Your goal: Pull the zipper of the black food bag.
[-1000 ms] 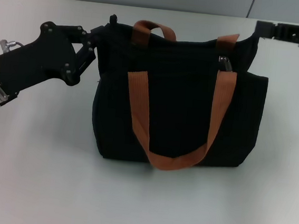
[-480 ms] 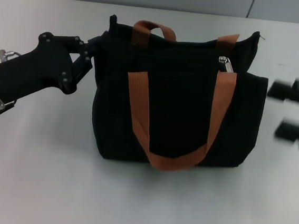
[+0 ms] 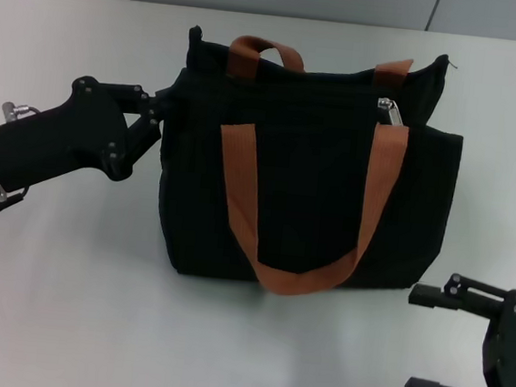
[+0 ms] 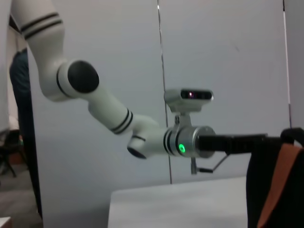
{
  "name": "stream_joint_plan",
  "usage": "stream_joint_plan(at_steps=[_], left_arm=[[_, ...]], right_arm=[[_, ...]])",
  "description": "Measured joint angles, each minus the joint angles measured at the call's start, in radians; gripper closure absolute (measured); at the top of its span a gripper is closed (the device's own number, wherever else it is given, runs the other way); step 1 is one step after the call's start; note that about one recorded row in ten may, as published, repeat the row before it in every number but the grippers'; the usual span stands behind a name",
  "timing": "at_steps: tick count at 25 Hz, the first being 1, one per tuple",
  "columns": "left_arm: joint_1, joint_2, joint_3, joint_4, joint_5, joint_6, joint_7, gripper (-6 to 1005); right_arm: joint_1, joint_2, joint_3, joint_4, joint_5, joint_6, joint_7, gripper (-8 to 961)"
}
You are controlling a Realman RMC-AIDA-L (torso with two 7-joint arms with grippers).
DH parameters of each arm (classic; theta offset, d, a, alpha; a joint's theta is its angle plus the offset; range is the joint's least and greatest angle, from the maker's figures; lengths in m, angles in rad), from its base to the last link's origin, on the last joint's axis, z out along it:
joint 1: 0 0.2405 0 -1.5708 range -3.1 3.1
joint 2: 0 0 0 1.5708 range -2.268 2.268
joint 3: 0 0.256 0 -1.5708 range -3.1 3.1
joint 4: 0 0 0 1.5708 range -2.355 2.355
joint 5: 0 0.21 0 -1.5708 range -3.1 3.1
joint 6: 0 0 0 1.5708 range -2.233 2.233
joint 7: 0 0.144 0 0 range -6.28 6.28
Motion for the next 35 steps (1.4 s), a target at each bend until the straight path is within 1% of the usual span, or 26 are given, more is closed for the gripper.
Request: stream_joint_plan(at_steps=[4, 16, 18, 19, 20, 24, 25, 27, 28, 29, 30, 32, 34, 35], left_arm=[[-0.001, 0.003, 0.000, 0.000, 0.002, -0.002, -0.002, 973], [0.005, 0.007, 0.000, 0.004, 0.010, 0.021, -0.013, 969], [0.005, 0.009, 0.001, 0.015, 0.021, 0.021, -0.033, 967], [0.007, 0.012, 0.002, 0.045, 0.042, 0.023, -0.065, 967], [0.007, 0.012, 0.002, 0.045, 0.042, 0.023, -0.065, 934], [0.032, 0.017, 0.001, 0.167, 0.076, 0.051, -0.183, 800], [0.032, 0.017, 0.001, 0.167, 0.076, 0.051, -0.183, 755], [0.054, 0.027, -0.004, 0.251, 0.075, 0.088, -0.260, 666], [0.065, 0.040, -0.019, 0.295, 0.068, 0.126, -0.303, 622], [0.066, 0.051, -0.034, 0.309, 0.059, 0.157, -0.327, 577], [0.066, 0.051, -0.034, 0.309, 0.059, 0.157, -0.327, 540], [0.056, 0.065, -0.056, 0.305, 0.038, 0.230, -0.349, 467], [0.043, 0.069, -0.044, 0.291, 0.023, 0.300, -0.350, 394], [0.043, 0.069, -0.044, 0.291, 0.023, 0.300, -0.350, 369]], right_arm=[[-0.010, 0.000, 0.000, 0.011, -0.005, 0.009, -0.018, 138], [-0.008, 0.002, 0.008, 0.015, -0.001, 0.027, -0.014, 139], [-0.006, 0.002, 0.013, 0.018, -0.001, 0.028, -0.013, 139], [-0.004, 0.002, 0.017, 0.021, -0.002, 0.033, -0.013, 140], [-0.004, 0.002, 0.017, 0.021, -0.002, 0.033, -0.013, 140], [-0.003, 0.002, 0.019, 0.024, -0.005, 0.045, -0.013, 140], [-0.003, 0.002, 0.019, 0.024, -0.005, 0.045, -0.013, 141], [-0.003, 0.002, 0.019, 0.024, -0.006, 0.053, -0.011, 141], [-0.003, 0.002, 0.019, 0.024, -0.006, 0.057, -0.009, 141], [-0.002, 0.002, 0.019, 0.024, -0.006, 0.061, -0.005, 141], [-0.002, 0.002, 0.019, 0.024, -0.006, 0.061, -0.005, 141], [-0.001, 0.003, 0.019, 0.024, -0.006, 0.063, -0.002, 142], [0.003, 0.003, 0.019, 0.028, -0.007, 0.065, -0.001, 142], [0.003, 0.003, 0.019, 0.028, -0.007, 0.065, -0.001, 142]])
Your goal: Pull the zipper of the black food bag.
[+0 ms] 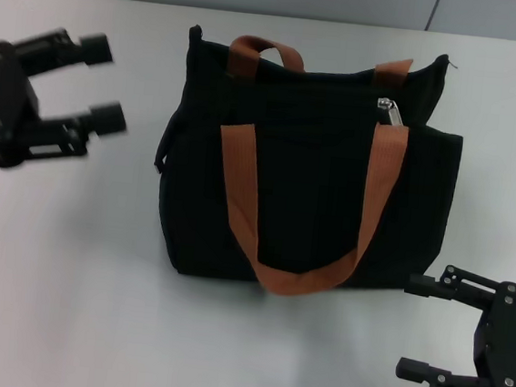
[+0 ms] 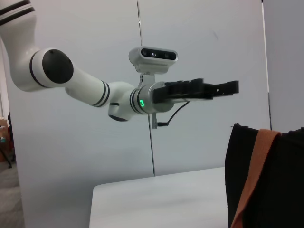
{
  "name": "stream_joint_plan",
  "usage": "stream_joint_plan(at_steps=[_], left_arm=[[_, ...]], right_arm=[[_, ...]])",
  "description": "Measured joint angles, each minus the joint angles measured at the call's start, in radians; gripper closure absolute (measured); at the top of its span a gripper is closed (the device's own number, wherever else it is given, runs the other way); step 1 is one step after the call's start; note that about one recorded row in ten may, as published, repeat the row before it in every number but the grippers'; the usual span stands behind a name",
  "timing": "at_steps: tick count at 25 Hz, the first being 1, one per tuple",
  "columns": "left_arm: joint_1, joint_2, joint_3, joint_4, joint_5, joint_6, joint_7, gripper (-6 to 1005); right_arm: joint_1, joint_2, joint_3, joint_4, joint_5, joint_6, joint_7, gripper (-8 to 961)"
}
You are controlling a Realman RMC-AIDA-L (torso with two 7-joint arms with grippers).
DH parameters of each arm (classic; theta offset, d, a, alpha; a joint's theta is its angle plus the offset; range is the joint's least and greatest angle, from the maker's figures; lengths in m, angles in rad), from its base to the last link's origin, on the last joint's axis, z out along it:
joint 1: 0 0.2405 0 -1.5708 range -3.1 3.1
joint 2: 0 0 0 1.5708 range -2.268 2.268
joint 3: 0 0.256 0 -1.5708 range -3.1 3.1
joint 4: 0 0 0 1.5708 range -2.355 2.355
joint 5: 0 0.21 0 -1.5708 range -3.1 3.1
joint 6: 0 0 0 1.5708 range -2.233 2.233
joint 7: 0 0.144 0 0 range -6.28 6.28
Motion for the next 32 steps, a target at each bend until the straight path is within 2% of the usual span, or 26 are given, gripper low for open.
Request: stream_joint_plan(at_steps=[3, 4, 5, 8, 9, 11, 16, 19, 24, 32], left_arm=[[-0.001, -0.013, 0.073, -0.007, 0.000, 0.011, 0.024, 296], [-0.001, -0.023, 0.132, -0.027, 0.002, 0.011, 0.063, 271], [-0.001, -0.023, 0.132, -0.027, 0.002, 0.011, 0.063, 247], [0.006, -0.035, 0.211, -0.078, 0.007, 0.011, 0.151, 173], [0.016, -0.040, 0.255, -0.116, 0.012, 0.006, 0.203, 173], [0.031, -0.043, 0.284, -0.140, 0.021, -0.005, 0.235, 173], [0.064, -0.046, 0.295, -0.188, 0.059, -0.021, 0.324, 173], [0.074, -0.046, 0.299, -0.243, 0.098, -0.066, 0.380, 173], [0.064, -0.048, 0.301, -0.288, 0.172, -0.111, 0.390, 173], [0.064, -0.050, 0.302, -0.297, 0.185, -0.117, 0.399, 172]], right_arm=[[0.005, 0.000, 0.000, 0.011, 0.000, 0.005, 0.001, 141], [0.006, 0.000, -0.002, 0.013, 0.000, 0.010, 0.001, 141], [0.006, 0.000, -0.002, 0.013, 0.000, 0.010, 0.001, 141], [0.012, 0.000, -0.003, 0.015, 0.000, 0.017, 0.001, 141], [0.015, 0.000, -0.003, 0.021, 0.000, 0.022, 0.001, 141], [0.016, 0.000, -0.004, 0.026, 0.000, 0.026, 0.001, 141], [0.018, 0.002, -0.012, 0.047, -0.018, 0.062, 0.001, 141], [0.019, 0.015, -0.012, 0.048, -0.060, 0.092, -0.002, 142], [0.025, 0.025, -0.012, 0.049, -0.105, 0.119, -0.005, 142], [0.031, 0.025, -0.012, 0.054, -0.107, 0.122, -0.007, 141]])
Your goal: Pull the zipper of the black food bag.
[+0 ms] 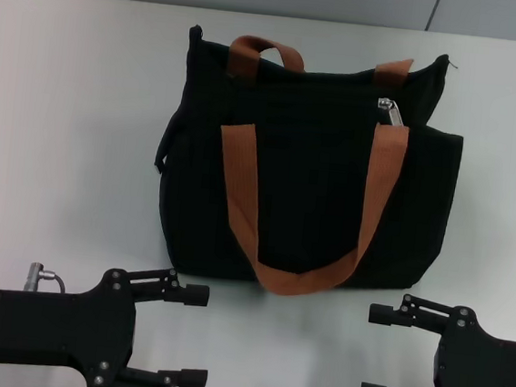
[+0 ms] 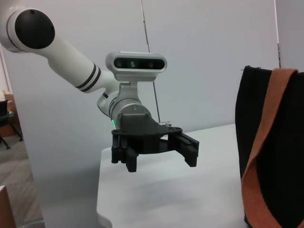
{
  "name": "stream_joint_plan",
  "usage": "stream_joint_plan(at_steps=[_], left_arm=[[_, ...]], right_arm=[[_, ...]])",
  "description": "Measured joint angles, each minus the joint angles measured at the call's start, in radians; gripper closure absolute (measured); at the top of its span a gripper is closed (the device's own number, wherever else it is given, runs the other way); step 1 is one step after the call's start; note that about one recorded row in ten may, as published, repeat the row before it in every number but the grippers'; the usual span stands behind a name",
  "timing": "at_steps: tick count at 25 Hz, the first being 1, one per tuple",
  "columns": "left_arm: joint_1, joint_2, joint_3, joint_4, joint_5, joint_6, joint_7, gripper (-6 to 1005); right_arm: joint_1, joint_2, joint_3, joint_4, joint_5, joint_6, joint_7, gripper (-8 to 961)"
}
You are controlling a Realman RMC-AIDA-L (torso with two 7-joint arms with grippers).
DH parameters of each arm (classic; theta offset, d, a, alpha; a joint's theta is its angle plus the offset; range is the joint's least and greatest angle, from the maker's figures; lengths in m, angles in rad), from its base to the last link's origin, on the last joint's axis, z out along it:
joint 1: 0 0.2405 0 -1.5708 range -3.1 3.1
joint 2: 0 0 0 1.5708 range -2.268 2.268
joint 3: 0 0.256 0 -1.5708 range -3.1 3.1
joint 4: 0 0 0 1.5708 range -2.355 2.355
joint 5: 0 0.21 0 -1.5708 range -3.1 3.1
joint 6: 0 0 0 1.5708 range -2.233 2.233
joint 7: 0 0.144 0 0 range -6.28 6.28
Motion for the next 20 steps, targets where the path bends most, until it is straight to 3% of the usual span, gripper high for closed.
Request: stream_joint_plan(at_steps=[20], left_arm=[[-0.004, -0.001, 0.001, -0.001, 0.000, -0.003, 0.003, 172]], right_arm=[[0.001, 0.000, 0.000, 0.000, -0.001, 0.006, -0.002, 142]])
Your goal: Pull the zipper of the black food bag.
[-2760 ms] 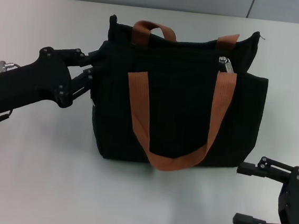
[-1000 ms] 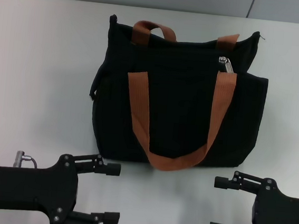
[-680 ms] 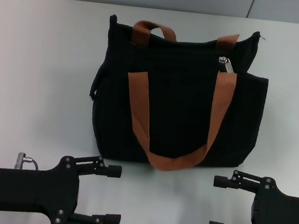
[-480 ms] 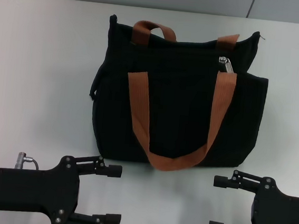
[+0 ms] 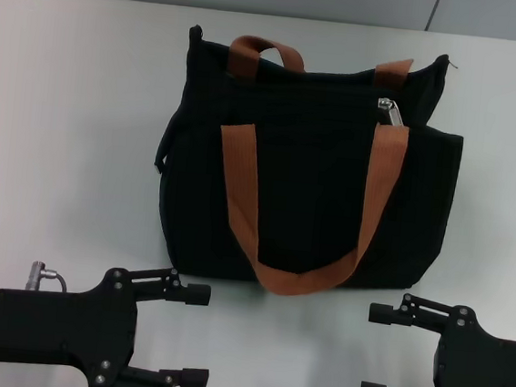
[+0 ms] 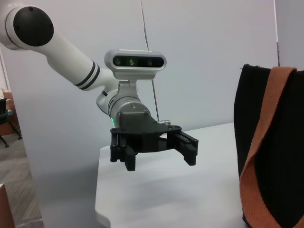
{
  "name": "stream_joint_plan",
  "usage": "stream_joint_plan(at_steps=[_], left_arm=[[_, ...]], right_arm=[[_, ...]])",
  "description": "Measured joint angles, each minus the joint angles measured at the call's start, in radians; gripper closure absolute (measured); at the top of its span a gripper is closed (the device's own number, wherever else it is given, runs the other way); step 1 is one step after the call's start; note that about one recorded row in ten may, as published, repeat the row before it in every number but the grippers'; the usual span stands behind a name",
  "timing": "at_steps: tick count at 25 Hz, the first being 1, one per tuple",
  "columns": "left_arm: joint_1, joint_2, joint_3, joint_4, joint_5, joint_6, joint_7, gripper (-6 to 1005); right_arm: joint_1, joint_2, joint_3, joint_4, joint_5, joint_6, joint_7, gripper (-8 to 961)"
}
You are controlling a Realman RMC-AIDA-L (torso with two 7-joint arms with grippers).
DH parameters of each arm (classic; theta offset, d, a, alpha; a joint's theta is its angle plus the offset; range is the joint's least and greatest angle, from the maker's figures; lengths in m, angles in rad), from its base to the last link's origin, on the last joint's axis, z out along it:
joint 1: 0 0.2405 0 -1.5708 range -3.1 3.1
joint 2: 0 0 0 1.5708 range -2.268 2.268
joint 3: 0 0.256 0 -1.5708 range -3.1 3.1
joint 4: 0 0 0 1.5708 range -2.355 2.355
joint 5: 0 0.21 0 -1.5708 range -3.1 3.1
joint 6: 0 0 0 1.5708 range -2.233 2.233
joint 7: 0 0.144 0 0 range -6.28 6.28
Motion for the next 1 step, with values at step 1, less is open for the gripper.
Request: stream_joint_plan(at_steps=[1], left_arm=[[0.000, 0.001, 0.000, 0.000, 0.000, 0.000, 0.000, 172]], right_arm=[[0.002, 0.000, 0.000, 0.000, 0.000, 0.000, 0.001, 142]])
